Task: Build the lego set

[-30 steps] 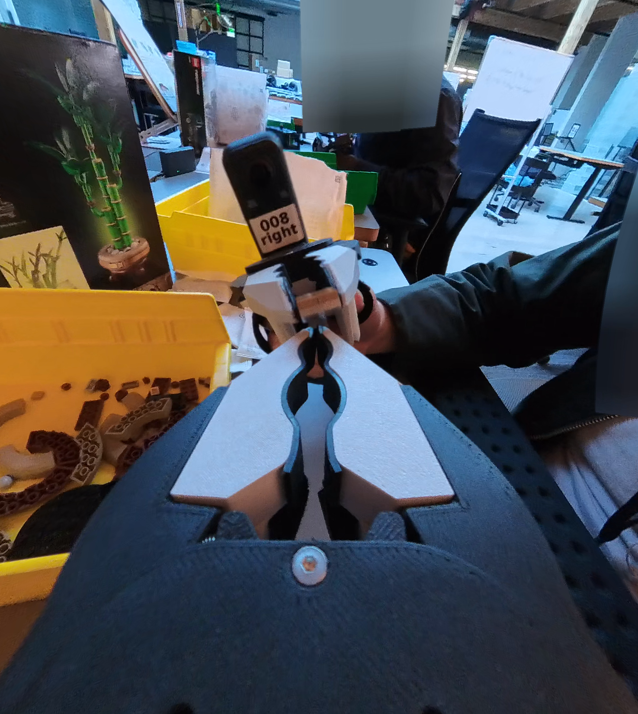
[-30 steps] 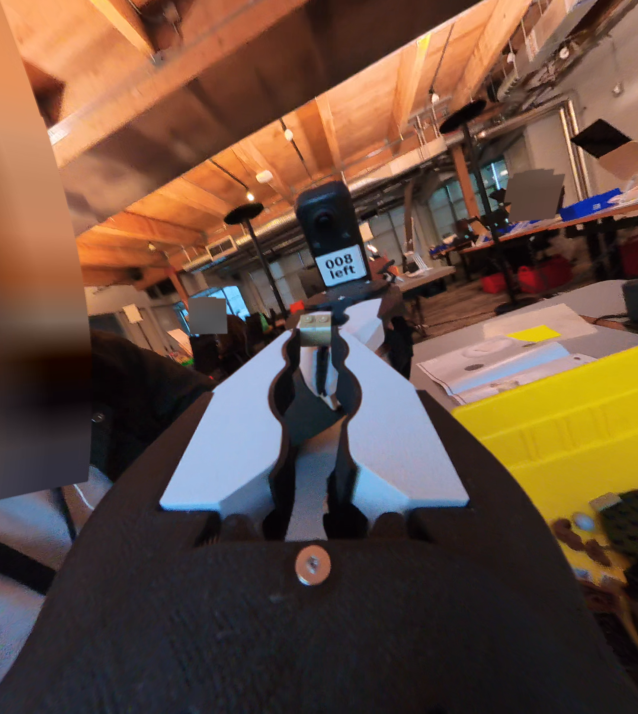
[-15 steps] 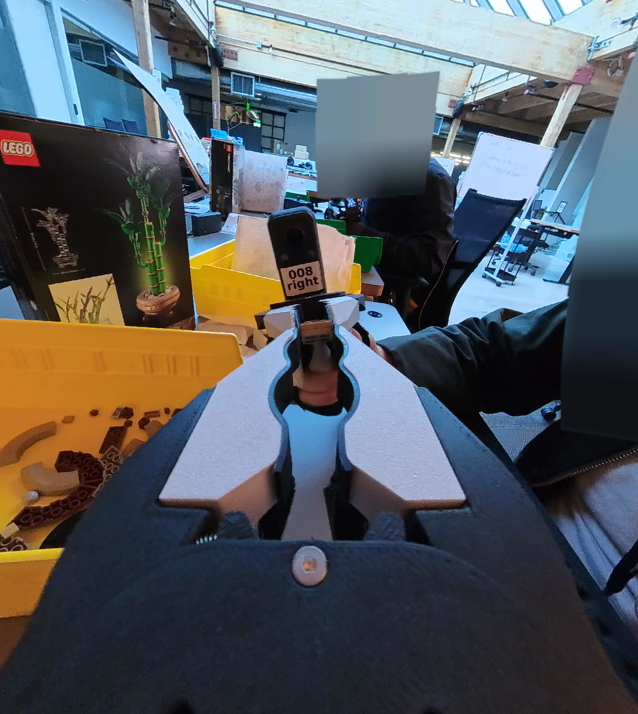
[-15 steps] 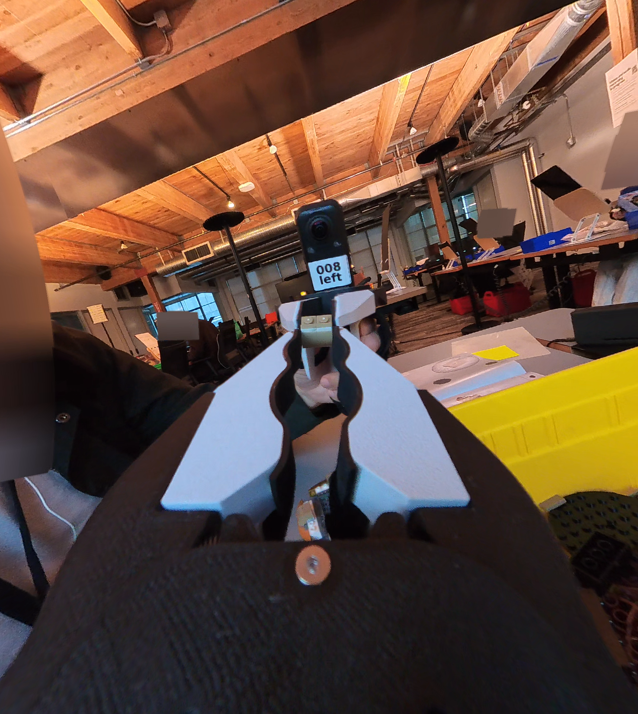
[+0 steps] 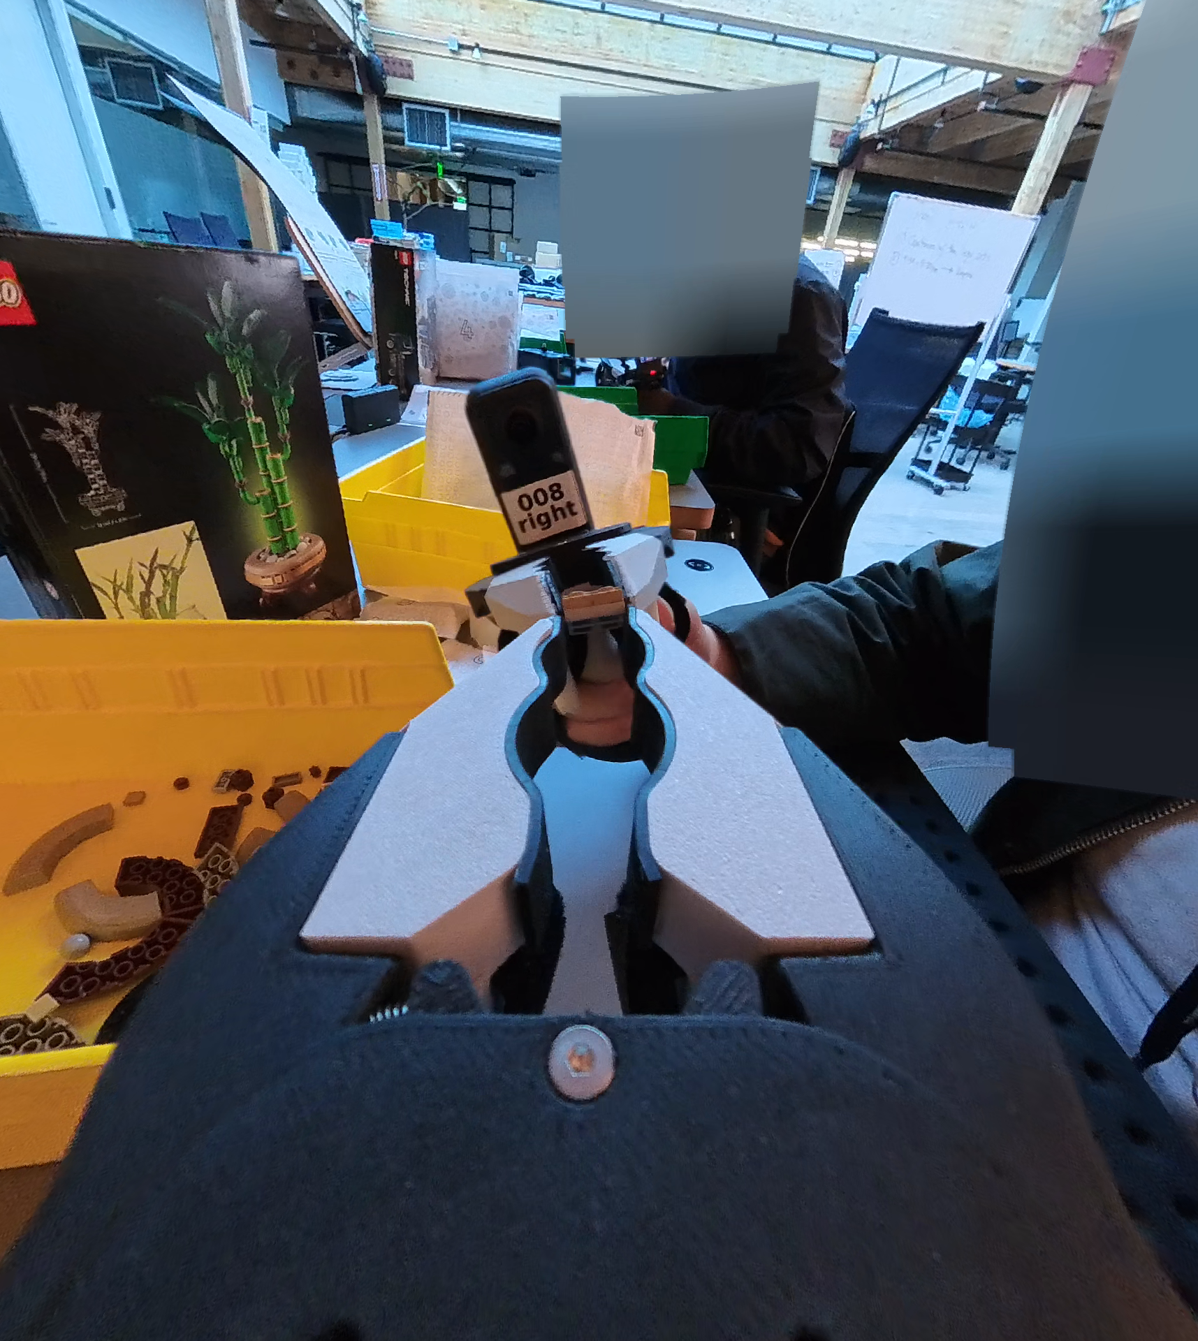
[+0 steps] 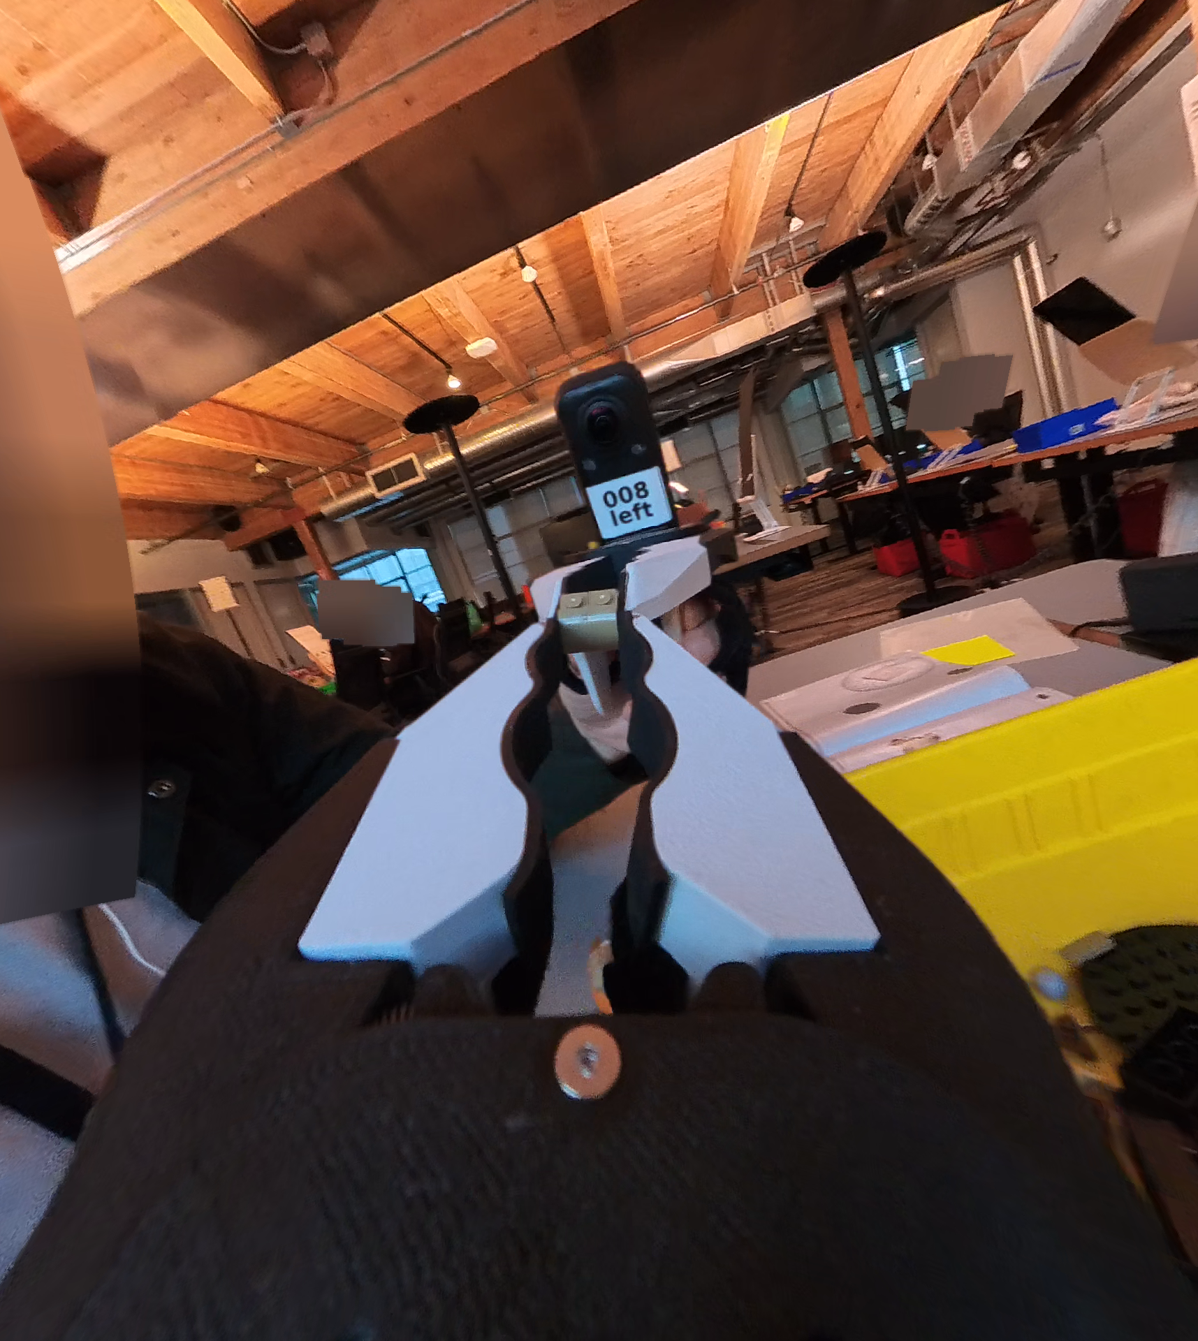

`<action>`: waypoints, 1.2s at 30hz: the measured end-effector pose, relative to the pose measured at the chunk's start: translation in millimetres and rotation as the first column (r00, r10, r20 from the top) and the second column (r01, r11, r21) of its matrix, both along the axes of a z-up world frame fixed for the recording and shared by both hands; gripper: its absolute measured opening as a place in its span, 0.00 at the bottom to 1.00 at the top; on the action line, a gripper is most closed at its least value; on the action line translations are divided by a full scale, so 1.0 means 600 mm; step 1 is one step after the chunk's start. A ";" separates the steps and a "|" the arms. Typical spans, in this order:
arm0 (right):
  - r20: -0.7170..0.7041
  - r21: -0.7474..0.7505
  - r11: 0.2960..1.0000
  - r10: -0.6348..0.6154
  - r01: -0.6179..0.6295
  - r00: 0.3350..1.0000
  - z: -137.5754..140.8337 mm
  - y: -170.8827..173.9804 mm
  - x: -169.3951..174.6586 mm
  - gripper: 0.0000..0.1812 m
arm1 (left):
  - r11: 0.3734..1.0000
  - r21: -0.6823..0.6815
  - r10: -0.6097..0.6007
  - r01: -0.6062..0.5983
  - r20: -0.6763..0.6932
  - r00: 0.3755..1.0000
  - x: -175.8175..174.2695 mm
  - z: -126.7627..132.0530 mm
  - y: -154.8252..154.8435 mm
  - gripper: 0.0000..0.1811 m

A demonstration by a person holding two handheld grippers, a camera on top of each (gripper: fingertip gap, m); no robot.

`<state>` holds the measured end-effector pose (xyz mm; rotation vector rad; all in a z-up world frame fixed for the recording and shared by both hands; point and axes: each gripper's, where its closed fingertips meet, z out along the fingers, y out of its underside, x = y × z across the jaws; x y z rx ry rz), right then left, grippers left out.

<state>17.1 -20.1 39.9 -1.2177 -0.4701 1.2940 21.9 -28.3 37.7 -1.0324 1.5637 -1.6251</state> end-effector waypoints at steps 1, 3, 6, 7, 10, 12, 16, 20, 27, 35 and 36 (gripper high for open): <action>-0.017 -0.015 1.000 0.020 -0.020 1.000 0.001 -0.001 -0.001 0.07 | 1.000 0.011 0.001 -0.001 0.001 1.000 -0.001 0.000 -0.001 0.07; -0.043 -0.036 0.998 0.053 -0.055 0.998 0.001 -0.003 -0.003 0.07 | 1.000 0.014 -0.008 0.008 0.000 1.000 -0.003 0.000 -0.001 0.07; -0.160 -0.039 0.988 0.138 -0.146 0.977 0.024 -0.015 0.001 0.07 | 0.999 0.045 0.005 -0.004 -0.024 1.000 0.002 -0.019 0.002 0.00; -0.127 -0.042 0.992 0.114 -0.120 0.985 0.017 -0.011 -0.001 0.07 | 0.999 0.045 -0.010 0.010 -0.015 1.000 0.003 -0.019 -0.003 0.00; -0.060 -0.024 0.999 0.034 -0.036 0.998 0.003 0.000 0.003 0.07 | 0.999 0.048 -0.010 0.009 0.030 0.999 0.002 -0.010 -0.009 0.00; -0.062 -0.004 1.000 0.019 -0.019 0.998 0.005 0.001 0.010 0.07 | 0.999 -0.004 0.038 -0.038 0.066 0.997 0.003 0.003 0.007 0.10; -0.005 0.020 0.999 -0.026 0.026 1.000 -0.002 0.005 0.007 0.07 | 0.998 -0.050 0.043 -0.039 0.073 0.996 0.002 0.008 0.014 0.15; 0.024 0.027 0.999 -0.045 0.044 0.999 -0.006 0.006 0.001 0.07 | 0.999 -0.022 0.046 -0.045 0.056 0.997 0.006 0.003 0.008 0.08; 0.028 0.036 0.995 -0.091 0.090 0.995 -0.005 0.009 0.003 0.07 | 0.998 -0.026 0.060 -0.058 0.060 0.996 0.007 0.004 0.011 0.08; 0.007 0.041 0.993 -0.114 0.114 0.993 0.000 0.010 0.006 0.07 | 0.996 -0.063 0.064 -0.060 0.068 0.996 0.009 0.007 0.012 0.08; -0.004 0.034 0.994 -0.108 0.108 0.994 0.000 0.010 0.006 0.07 | 0.996 -0.066 0.063 -0.058 0.069 0.996 0.009 0.008 0.012 0.08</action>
